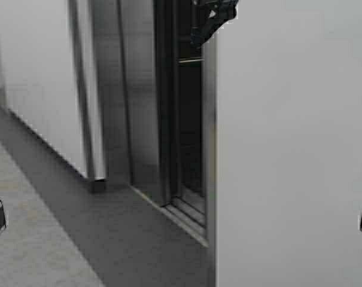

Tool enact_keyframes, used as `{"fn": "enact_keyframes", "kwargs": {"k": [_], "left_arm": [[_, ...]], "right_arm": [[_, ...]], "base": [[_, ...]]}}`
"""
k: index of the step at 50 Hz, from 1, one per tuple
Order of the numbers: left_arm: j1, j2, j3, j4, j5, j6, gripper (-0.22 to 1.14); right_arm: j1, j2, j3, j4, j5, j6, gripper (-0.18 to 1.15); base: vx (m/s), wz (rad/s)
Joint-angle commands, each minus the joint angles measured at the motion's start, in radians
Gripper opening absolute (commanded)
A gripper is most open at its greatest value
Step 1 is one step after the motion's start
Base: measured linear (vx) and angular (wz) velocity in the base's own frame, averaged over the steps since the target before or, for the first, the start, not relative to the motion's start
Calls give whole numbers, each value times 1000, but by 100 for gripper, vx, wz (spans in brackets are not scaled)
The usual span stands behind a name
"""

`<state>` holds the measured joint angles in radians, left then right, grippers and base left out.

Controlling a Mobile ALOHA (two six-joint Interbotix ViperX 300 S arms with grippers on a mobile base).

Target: Navigate to elevator, push the call button, then enter the elevator

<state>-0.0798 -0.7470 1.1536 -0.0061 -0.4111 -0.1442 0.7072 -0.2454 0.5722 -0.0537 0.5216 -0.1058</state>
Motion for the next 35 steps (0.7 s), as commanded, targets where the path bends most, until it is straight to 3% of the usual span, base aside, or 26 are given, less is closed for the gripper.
{"fn": "enact_keyframes", "kwargs": {"k": [1, 19, 35], "left_arm": [[2, 0, -2, -2, -5, 2, 2], [2, 38, 6, -2, -5, 11, 3], [2, 72, -15, -2, -5, 8, 2]], "right_arm": [[-63, -57, 32, 6, -117, 3, 6], [-129, -132, 156, 2, -402, 0, 6], [-137, -130, 129, -2, -428, -8, 6]], "base": [[6, 39], [9, 52], [11, 54]]}}
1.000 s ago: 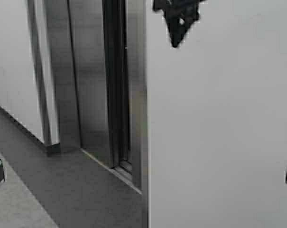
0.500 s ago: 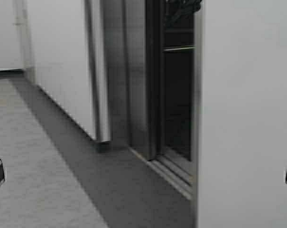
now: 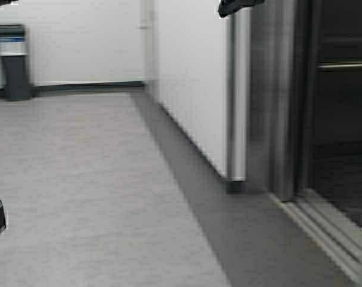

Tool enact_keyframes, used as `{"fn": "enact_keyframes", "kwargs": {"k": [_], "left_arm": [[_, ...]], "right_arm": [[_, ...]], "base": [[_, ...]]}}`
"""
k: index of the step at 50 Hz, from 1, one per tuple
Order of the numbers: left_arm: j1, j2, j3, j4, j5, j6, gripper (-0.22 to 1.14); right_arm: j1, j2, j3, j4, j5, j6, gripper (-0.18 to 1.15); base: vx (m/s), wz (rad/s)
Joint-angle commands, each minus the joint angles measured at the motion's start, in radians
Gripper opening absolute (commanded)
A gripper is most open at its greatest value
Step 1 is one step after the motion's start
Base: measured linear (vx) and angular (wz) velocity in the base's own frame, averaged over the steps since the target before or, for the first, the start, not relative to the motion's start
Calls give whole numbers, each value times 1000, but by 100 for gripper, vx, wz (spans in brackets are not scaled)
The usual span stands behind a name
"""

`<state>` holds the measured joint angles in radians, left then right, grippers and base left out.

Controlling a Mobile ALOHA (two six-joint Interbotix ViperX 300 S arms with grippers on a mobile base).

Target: Navigate to elevator, push the call button, then enter the elevator

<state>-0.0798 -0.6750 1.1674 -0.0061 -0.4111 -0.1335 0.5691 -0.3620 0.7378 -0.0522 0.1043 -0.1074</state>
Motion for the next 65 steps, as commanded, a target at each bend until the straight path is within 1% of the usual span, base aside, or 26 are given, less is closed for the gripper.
{"fn": "enact_keyframes", "kwargs": {"k": [1, 8, 13, 21, 29, 33, 40, 47, 53, 65], "left_arm": [[2, 0, -31, -2, -5, -3, 2], [0, -8, -37, -2, -6, -9, 2], [2, -8, -40, -2, -6, -9, 2], [2, -6, -46, -2, -6, -9, 2], [2, -6, -67, 0, -9, -15, 2], [2, -11, -75, 0, -8, -25, 2], [2, -20, -64, 2, -8, -32, 2], [0, -20, -54, 6, -8, -28, 3], [2, -15, -54, 8, -9, -20, 2], [2, -15, -71, 8, -8, -23, 2]], "right_arm": [[0, -15, -35, -5, -11, -6, 6], [-20, -15, -34, -23, -12, -6, 6], [-64, -9, -28, -29, -26, -2, 6], [-144, -3, -8, -29, -101, 3, 6], [-190, -5, 28, -26, -172, 3, 6], [-202, -9, 31, -25, -173, 6, 6], [-256, -17, 48, -25, -178, 21, 6], [-307, -44, 21, -25, -181, 51, 6], [-344, -66, 34, -25, -184, 58, 6], [-351, -97, 37, -25, -187, 57, 6]], "base": [[13, 48], [14, 47], [16, 40], [20, 27], [23, 27], [27, 34], [34, 33], [37, 20], [37, 16], [39, 20]]}}
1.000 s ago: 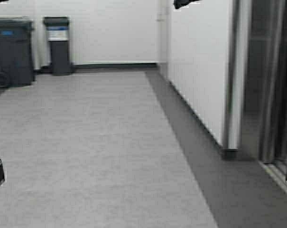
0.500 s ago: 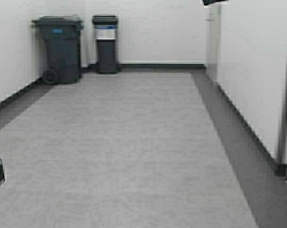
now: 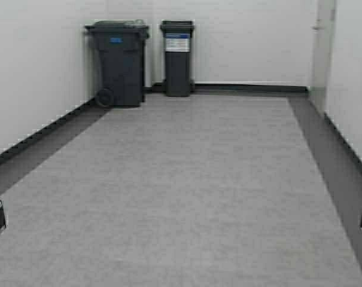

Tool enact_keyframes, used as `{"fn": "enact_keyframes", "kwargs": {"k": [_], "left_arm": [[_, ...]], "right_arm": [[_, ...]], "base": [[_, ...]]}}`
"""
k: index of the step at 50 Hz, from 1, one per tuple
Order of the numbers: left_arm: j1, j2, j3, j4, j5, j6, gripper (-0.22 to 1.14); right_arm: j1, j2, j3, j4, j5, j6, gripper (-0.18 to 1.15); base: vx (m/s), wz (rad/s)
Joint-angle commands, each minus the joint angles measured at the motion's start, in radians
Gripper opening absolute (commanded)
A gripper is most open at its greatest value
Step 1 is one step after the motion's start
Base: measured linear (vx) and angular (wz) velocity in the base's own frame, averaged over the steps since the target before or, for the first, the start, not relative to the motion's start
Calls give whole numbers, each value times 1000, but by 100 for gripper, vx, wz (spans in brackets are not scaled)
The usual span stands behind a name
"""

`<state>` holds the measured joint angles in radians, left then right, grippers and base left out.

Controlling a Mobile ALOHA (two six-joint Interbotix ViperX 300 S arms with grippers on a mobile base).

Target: Navigate to elevator, push the call button, then enter the elevator

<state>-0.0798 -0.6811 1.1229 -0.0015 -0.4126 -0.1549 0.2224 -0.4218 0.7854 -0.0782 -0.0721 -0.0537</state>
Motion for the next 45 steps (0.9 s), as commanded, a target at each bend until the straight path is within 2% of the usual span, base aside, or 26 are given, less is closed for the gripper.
{"fn": "enact_keyframes", "kwargs": {"k": [1, 8, 24, 45], "left_arm": [[2, -11, -25, 3, -8, 2, 3], [2, 15, 9, 3, -8, 14, 2], [2, 60, -17, 3, -20, 17, 3], [0, 91, -23, 6, -25, 20, 3]], "right_arm": [[-5, -46, -9, 2, -11, 2, 6], [-14, -98, 23, 0, -14, 2, 6], [-15, -112, 44, 2, -52, 2, 6], [-29, -86, 51, 3, -81, 9, 6]], "base": [[40, 22], [43, 23], [45, 5], [47, -35]]}}
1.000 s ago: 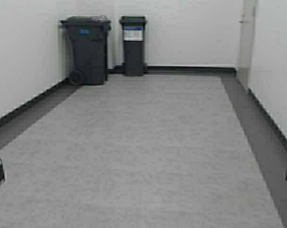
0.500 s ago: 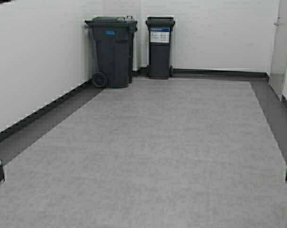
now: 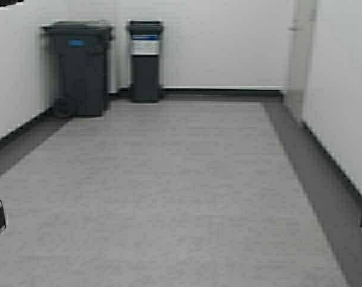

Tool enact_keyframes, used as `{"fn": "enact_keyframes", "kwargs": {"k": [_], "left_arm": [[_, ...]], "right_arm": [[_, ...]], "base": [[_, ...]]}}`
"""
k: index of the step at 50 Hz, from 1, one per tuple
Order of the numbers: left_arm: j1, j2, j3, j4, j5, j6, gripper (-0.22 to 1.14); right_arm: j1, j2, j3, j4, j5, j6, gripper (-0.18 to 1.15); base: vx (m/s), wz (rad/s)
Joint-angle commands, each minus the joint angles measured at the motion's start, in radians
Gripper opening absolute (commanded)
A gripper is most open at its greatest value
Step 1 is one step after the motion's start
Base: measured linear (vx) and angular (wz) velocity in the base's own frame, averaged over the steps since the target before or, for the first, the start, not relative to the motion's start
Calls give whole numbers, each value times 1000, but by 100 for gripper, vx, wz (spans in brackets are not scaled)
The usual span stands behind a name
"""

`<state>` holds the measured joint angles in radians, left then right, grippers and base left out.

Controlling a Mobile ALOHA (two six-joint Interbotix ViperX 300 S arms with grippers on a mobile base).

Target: Navigate to elevator, push the call button, then enter the elevator

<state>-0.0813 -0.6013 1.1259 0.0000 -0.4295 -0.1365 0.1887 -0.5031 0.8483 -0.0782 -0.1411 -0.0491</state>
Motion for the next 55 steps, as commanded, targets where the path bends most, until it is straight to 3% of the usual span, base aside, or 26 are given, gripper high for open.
{"fn": "enact_keyframes", "kwargs": {"k": [1, 32, 55], "left_arm": [[3, 14, -25, 5, -8, 2, 2], [3, 34, -18, 18, -55, 2, 3], [3, 44, -20, 21, -58, -5, 3]], "right_arm": [[5, -5, -11, 3, -12, 6, 6], [5, 31, -2, 3, -26, 40, 6], [5, 46, -9, 3, -32, 44, 6]], "base": [[48, -32], [45, -35], [43, -61]]}}
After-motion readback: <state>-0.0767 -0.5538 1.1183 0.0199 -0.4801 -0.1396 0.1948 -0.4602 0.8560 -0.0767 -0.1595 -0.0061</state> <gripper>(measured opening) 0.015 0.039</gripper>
